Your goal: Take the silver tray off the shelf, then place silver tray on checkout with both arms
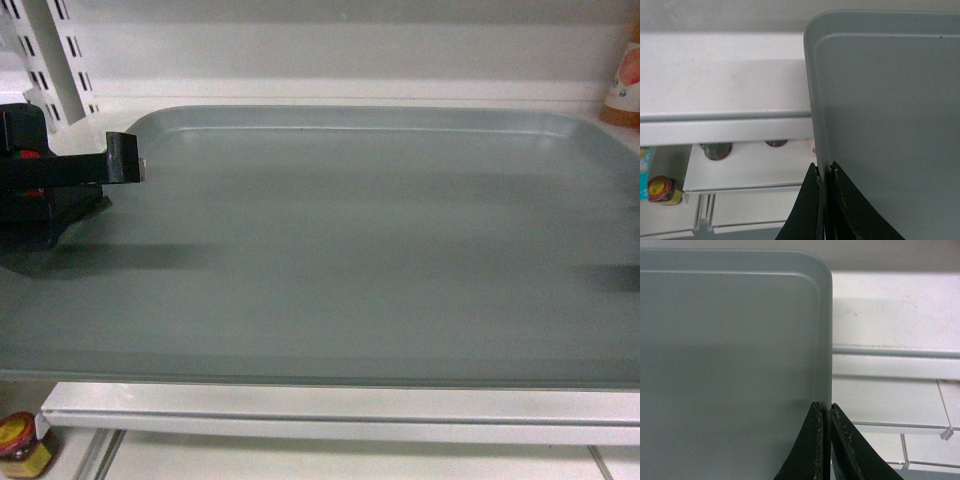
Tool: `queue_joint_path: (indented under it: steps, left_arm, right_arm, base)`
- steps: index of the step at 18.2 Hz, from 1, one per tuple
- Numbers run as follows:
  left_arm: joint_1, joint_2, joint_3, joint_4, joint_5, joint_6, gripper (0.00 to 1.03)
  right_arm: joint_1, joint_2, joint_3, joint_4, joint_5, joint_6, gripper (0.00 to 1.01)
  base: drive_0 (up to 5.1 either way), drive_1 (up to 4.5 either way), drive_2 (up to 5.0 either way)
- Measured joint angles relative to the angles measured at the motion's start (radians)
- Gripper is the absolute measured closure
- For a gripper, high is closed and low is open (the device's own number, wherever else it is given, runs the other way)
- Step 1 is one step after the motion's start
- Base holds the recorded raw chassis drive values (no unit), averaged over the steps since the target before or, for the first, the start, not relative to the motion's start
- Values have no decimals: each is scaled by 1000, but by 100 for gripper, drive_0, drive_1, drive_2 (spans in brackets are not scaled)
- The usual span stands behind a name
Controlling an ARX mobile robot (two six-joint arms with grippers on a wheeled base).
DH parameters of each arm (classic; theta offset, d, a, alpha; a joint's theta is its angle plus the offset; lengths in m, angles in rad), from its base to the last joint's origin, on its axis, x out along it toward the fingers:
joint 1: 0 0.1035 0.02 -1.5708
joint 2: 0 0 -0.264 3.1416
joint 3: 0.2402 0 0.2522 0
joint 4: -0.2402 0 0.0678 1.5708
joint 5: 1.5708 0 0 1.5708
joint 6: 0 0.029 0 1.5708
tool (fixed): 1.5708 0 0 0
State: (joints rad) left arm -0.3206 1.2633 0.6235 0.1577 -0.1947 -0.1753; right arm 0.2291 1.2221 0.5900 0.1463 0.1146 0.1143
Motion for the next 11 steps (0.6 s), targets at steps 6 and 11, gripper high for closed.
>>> queue_joint_path:
  steps: [6, 11]
  left_arm:
    - [0, 0, 1, -1, 0, 0, 100]
    - [1, 0, 1, -1, -1, 0, 100]
  right_arm:
    - [0, 0, 0, -5, 0, 0, 99]
    - [0, 0, 2, -3, 0, -1, 99]
  base:
    - [-3, -415, 409]
    - [5, -407, 417]
